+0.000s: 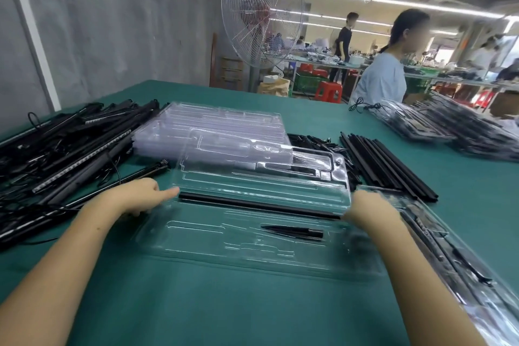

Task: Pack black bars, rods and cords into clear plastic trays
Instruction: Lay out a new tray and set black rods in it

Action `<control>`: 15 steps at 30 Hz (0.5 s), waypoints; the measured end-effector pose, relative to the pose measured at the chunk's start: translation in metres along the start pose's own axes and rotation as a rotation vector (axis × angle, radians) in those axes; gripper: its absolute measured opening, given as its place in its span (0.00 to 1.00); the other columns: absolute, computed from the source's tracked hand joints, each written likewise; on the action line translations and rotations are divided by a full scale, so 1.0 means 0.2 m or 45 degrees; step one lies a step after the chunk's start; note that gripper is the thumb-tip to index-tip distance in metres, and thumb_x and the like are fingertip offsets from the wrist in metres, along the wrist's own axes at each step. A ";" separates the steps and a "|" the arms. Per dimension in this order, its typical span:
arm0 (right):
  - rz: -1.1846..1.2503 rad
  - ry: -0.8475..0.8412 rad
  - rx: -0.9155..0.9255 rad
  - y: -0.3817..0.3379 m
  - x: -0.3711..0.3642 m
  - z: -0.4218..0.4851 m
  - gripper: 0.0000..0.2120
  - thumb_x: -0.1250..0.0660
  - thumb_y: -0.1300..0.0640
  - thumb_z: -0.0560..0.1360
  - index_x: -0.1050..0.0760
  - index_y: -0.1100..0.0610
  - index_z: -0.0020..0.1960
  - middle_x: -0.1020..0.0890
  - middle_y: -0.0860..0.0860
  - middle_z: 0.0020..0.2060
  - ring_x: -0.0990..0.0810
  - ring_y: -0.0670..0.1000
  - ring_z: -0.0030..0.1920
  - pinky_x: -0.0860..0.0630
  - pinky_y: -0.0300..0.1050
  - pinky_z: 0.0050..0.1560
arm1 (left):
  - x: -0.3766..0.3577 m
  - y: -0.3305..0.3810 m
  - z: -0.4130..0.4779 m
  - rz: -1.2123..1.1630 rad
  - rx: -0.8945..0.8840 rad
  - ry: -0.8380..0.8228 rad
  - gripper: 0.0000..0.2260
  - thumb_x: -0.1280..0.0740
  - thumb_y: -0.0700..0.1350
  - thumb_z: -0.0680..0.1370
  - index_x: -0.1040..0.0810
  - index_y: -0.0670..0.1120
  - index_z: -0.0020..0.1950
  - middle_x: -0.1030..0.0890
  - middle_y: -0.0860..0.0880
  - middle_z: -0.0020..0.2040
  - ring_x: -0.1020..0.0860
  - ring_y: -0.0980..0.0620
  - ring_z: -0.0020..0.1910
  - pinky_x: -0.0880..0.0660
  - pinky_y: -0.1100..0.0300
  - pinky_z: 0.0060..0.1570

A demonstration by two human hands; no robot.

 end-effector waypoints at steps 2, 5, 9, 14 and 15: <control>0.011 -0.041 -0.011 -0.01 -0.06 0.01 0.07 0.40 0.63 0.75 0.31 0.60 0.53 0.23 0.55 0.44 0.23 0.54 0.46 0.25 0.47 0.48 | -0.03 0.03 -0.02 0.053 -0.054 -0.083 0.17 0.39 0.59 0.78 0.33 0.46 0.40 0.29 0.51 0.32 0.34 0.53 0.26 0.38 0.63 0.25; 0.095 0.021 -0.031 0.01 -0.04 0.04 0.15 0.40 0.63 0.75 0.35 0.62 0.61 0.25 0.55 0.45 0.25 0.55 0.46 0.25 0.48 0.47 | -0.03 0.04 -0.02 0.009 -0.134 -0.089 0.12 0.34 0.54 0.77 0.31 0.47 0.43 0.27 0.51 0.33 0.33 0.54 0.28 0.37 0.62 0.28; 0.260 0.026 -0.076 0.06 -0.02 0.07 0.13 0.35 0.63 0.75 0.38 0.61 0.54 0.28 0.55 0.37 0.22 0.59 0.46 0.21 0.54 0.48 | 0.06 -0.01 -0.01 -0.146 -0.211 0.038 0.13 0.34 0.57 0.75 0.30 0.48 0.45 0.27 0.52 0.31 0.33 0.54 0.26 0.37 0.60 0.29; 0.202 0.157 0.027 0.00 0.00 0.07 0.07 0.42 0.65 0.75 0.31 0.59 0.52 0.25 0.53 0.40 0.24 0.55 0.44 0.26 0.46 0.43 | 0.04 -0.01 0.03 -0.168 -0.160 0.189 0.09 0.34 0.53 0.77 0.30 0.50 0.46 0.26 0.51 0.41 0.28 0.52 0.39 0.34 0.57 0.39; 0.184 0.137 0.038 -0.01 -0.02 0.07 0.08 0.42 0.64 0.75 0.29 0.60 0.53 0.23 0.53 0.43 0.24 0.55 0.44 0.25 0.45 0.45 | 0.02 0.00 0.03 -0.163 -0.140 0.186 0.09 0.35 0.53 0.77 0.29 0.50 0.47 0.26 0.50 0.42 0.27 0.51 0.39 0.34 0.57 0.40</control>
Point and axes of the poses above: each hand's wrist, its own z-axis towards the middle knuckle, its own x-axis out of the back of the hand, y = z × x, the point moved 8 cm from there along z, towards the middle knuckle
